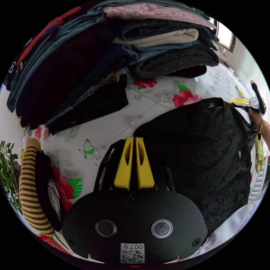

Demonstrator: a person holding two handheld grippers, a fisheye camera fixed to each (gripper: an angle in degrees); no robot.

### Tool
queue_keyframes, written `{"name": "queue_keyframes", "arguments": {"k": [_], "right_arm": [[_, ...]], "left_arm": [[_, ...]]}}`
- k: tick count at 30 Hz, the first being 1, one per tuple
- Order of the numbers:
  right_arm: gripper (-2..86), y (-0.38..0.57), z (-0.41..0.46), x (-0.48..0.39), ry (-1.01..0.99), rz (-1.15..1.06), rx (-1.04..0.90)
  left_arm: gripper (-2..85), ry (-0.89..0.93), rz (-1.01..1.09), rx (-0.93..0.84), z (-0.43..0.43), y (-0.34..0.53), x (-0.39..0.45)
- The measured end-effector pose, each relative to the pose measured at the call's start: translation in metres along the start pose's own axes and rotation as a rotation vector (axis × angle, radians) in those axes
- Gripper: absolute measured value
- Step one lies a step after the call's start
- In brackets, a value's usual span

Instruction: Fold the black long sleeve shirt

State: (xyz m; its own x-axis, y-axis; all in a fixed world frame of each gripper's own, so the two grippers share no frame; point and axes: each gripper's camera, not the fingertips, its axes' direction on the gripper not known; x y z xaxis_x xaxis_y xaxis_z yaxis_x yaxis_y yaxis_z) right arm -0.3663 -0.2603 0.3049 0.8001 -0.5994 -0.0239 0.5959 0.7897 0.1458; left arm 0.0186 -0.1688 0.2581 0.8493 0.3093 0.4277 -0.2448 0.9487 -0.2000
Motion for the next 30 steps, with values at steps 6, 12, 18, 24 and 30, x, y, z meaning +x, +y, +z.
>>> {"name": "queue_keyframes", "arguments": {"k": [6, 12, 18, 24, 30], "right_arm": [[-0.2, -0.032, 0.003, 0.054, -0.018, 0.248, -0.014], [0.5, 0.037, -0.059, 0.015, -0.41, 0.046, 0.233], [0.1, 0.063, -0.021, -0.038, -0.238, -0.098, 0.109], [-0.1, 0.029, -0.021, 0.02, -0.019, 0.239, 0.012], [0.2, 0.12, -0.127, 0.021, -0.223, 0.161, 0.246]], "left_arm": [[-0.9, 0.015, -0.105, -0.042, 0.017, -0.062, -0.023], [-0.9, 0.1, -0.272, 0.108, -0.03, -0.014, -0.041], [-0.4, 0.119, -0.275, 0.053, -0.077, 0.113, -0.024], [3.2, 0.147, -0.34, -0.145, -0.102, 0.225, -0.002], [6.6, 0.18, -0.334, -0.217, -0.113, 0.28, 0.014]]}}
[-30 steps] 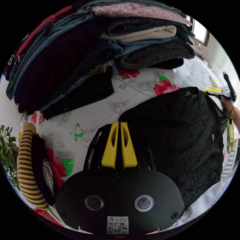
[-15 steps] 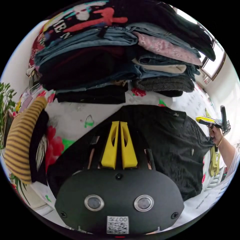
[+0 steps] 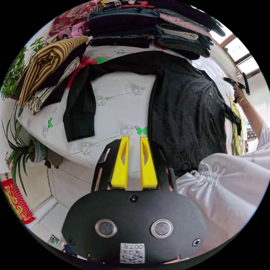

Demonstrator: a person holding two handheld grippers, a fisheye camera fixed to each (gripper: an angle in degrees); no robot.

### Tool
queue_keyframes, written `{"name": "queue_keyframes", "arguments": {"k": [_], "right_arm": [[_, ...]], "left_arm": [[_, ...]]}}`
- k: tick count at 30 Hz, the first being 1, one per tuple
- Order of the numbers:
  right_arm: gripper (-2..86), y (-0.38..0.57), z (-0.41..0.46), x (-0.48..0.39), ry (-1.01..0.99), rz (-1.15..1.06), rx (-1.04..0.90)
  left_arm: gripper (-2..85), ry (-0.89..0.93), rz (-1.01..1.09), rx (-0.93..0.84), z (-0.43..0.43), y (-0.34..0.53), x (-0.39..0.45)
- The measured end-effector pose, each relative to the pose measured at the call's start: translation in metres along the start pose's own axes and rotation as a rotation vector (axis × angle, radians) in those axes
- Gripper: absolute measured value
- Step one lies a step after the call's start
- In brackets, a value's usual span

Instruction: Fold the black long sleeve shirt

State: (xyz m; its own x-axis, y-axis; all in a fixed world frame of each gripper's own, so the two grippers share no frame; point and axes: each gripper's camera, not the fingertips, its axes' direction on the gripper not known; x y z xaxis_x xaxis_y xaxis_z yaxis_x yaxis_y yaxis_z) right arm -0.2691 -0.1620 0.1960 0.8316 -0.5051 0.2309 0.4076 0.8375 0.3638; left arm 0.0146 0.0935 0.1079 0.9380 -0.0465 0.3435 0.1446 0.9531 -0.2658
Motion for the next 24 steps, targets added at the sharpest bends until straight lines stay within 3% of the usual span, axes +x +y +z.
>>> {"name": "queue_keyframes", "arguments": {"k": [4, 9, 12, 18, 21, 24], "right_arm": [[2.2, 0.137, -0.067, -0.003, -0.191, -0.086, -0.067], [6.3, 0.303, -0.103, -0.004, -0.305, -0.017, -0.256], [7.2, 0.36, -0.117, -0.026, -0.31, -0.038, -0.309], [3.8, 0.362, -0.104, -0.067, -0.182, -0.088, -0.343], [1.3, 0.331, -0.11, -0.058, -0.282, -0.062, -0.333], [0.4, 0.3, -0.142, -0.026, -0.365, 0.041, -0.178]], "left_arm": [[7.9, 0.019, 0.09, -0.043, 0.006, 0.022, 0.01], [9.1, 0.067, 0.138, -0.095, 0.021, 0.04, 0.017], [8.8, 0.007, 0.187, -0.088, 0.026, 0.042, 0.027], [1.7, -0.067, 0.323, -0.116, 0.035, 0.019, 0.04], [-0.5, 0.048, 0.334, -0.106, 0.041, -0.006, 0.043], [-0.8, 0.201, 0.301, -0.073, 0.043, -0.045, 0.045]]}}
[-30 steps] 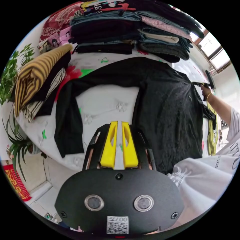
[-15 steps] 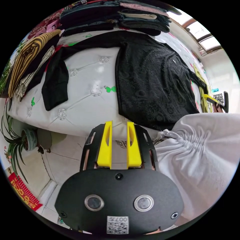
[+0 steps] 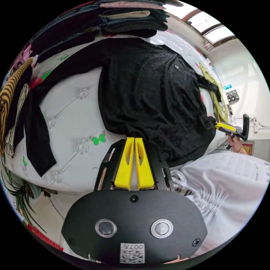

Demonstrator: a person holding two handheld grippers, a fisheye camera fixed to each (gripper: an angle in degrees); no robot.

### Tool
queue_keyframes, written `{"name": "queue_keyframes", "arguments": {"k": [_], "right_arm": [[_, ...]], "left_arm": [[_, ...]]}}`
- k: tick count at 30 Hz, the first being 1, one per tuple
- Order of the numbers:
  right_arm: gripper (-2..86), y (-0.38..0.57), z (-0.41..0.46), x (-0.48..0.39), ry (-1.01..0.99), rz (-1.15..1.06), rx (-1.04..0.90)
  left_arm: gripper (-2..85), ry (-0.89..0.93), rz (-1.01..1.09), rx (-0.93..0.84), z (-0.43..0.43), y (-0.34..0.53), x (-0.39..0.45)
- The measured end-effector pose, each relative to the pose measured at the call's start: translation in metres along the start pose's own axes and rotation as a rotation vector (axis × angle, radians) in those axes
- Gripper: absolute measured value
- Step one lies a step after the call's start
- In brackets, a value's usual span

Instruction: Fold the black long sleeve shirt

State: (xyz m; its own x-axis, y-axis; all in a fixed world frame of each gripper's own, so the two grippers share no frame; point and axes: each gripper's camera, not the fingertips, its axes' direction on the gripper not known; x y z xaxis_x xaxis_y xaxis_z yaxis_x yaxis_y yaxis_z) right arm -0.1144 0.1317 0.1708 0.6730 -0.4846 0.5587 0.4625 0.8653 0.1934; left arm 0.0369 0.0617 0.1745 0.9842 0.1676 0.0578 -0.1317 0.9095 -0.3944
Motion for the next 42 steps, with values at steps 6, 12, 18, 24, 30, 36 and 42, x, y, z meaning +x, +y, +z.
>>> {"name": "queue_keyframes", "arguments": {"k": [6, 12, 18, 24, 30, 36, 42], "right_arm": [[0.0, -0.007, -0.061, 0.077, -0.068, 0.464, 0.255], [-0.1, 0.017, -0.051, 0.088, -0.047, 0.566, 0.224], [0.0, 0.037, -0.061, 0.074, -0.05, 0.525, 0.226], [0.0, 0.02, -0.076, 0.058, 0.0, 0.441, 0.172], [-0.1, 0.016, -0.123, 0.048, -0.122, 0.364, 0.241], [-0.1, 0.044, -0.208, 0.05, -0.487, 0.276, 0.4], [-0.1, 0.045, -0.227, 0.064, -0.474, 0.342, 0.452]], "left_arm": [[-0.1, 0.205, -0.185, 0.362, -0.058, -0.059, -0.023], [5.7, 0.013, -0.089, 0.287, -0.047, -0.037, -0.018], [8.3, -0.027, -0.072, 0.192, -0.009, 0.041, -0.026], [8.4, -0.007, 0.019, 0.155, 0.023, 0.029, -0.018], [-0.4, 0.156, 0.062, 0.062, 0.025, -0.006, -0.016], [-0.9, 0.518, 0.113, 0.245, -0.085, 0.02, -0.053], [1.0, 0.426, -0.045, 0.379, -0.124, 0.023, -0.105]]}}
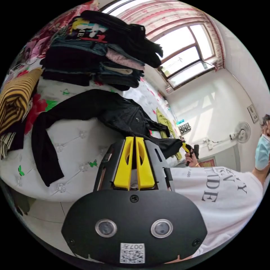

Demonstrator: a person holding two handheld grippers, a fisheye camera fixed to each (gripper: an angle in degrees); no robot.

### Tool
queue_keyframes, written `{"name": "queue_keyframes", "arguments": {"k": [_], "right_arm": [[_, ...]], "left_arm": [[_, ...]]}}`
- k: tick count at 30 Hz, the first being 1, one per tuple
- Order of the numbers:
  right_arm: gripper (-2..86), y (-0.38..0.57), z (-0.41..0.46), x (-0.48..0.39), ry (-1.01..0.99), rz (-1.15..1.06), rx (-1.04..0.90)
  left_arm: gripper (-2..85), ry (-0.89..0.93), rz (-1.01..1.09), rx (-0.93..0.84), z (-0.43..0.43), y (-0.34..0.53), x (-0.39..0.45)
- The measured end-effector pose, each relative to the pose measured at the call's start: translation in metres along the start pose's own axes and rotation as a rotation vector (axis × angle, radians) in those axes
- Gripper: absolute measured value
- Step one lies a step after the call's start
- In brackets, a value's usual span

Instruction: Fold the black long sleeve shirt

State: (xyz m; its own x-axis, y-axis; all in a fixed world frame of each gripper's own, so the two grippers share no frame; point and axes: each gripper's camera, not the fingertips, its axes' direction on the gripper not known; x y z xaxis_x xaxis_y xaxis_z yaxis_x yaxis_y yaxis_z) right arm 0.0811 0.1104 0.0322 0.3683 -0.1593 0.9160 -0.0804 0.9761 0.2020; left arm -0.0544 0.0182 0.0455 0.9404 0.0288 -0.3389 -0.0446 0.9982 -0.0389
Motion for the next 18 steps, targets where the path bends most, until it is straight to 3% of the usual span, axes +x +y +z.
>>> {"name": "queue_keyframes", "arguments": {"k": [3, 7, 18], "right_arm": [[-0.1, -0.006, 0.036, 0.026, 0.162, 0.101, -0.067], [-0.1, 0.0, 0.079, 0.033, 0.337, 0.11, -0.193], [-0.1, 0.005, 0.076, 0.029, 0.358, 0.098, -0.213]], "left_arm": [[6.1, -0.074, -0.088, -0.023, 0.04, -0.007, -0.026], [9.8, -0.258, -0.121, -0.185, 0.099, 0.003, -0.036], [10.4, -0.34, -0.025, -0.391, 0.169, 0.049, -0.02]]}}
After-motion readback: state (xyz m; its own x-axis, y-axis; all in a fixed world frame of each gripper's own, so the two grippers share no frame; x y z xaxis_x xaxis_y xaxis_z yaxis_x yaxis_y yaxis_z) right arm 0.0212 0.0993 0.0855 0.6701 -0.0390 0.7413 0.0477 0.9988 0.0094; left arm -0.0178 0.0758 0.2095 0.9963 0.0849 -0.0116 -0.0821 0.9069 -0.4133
